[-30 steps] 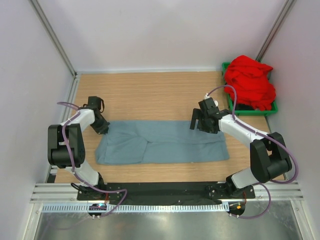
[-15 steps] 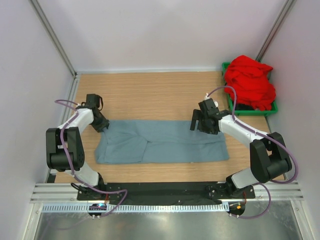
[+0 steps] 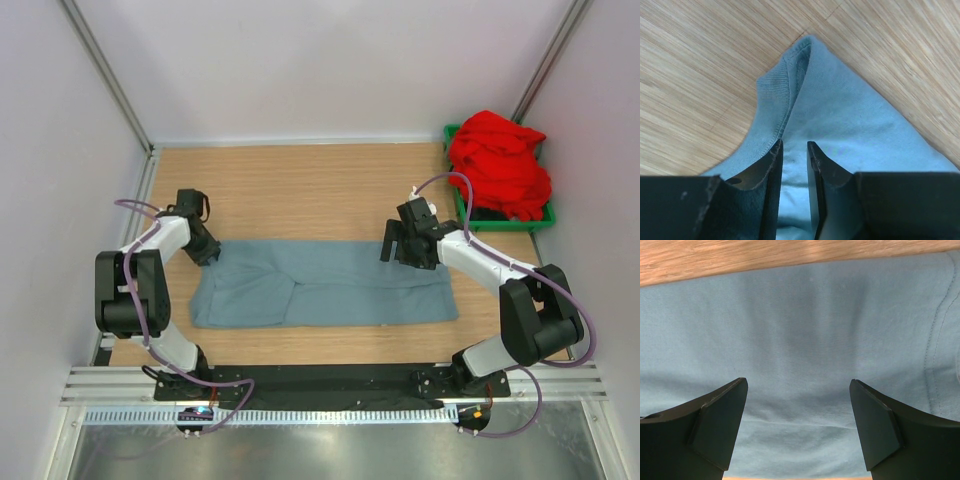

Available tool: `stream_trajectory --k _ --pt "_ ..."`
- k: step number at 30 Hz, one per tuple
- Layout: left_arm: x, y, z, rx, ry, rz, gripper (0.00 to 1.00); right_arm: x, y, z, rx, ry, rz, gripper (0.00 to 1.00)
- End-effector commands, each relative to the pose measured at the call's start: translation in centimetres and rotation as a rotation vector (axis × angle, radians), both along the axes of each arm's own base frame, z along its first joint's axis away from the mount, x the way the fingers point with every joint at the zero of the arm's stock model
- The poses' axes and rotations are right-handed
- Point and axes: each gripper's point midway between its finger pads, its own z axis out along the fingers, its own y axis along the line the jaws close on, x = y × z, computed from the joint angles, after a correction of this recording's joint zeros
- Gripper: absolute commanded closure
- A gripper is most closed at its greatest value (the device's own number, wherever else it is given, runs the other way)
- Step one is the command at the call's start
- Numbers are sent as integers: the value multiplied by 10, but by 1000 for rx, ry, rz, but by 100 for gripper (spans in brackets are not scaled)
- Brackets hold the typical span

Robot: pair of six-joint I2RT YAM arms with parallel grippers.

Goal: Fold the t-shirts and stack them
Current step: Fold the tshirt

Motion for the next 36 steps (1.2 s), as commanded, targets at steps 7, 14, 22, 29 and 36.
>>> stream_trajectory --k 7,14,22,29,36 --pt "9 7 6 38 -34 20 69 6 -1 8 -7 -41 2 10" --pt "11 5 1 30 -31 16 70 7 -1 7 -9 -40 4 11" --pt "12 4 -3 23 -32 20 83 7 -1 6 -11 -38 6 11" --pt "18 4 13 26 -76 13 100 6 -1 4 -10 -34 6 11" --pt "30 9 34 56 -108 17 100 5 -1 3 -11 -32 6 10"
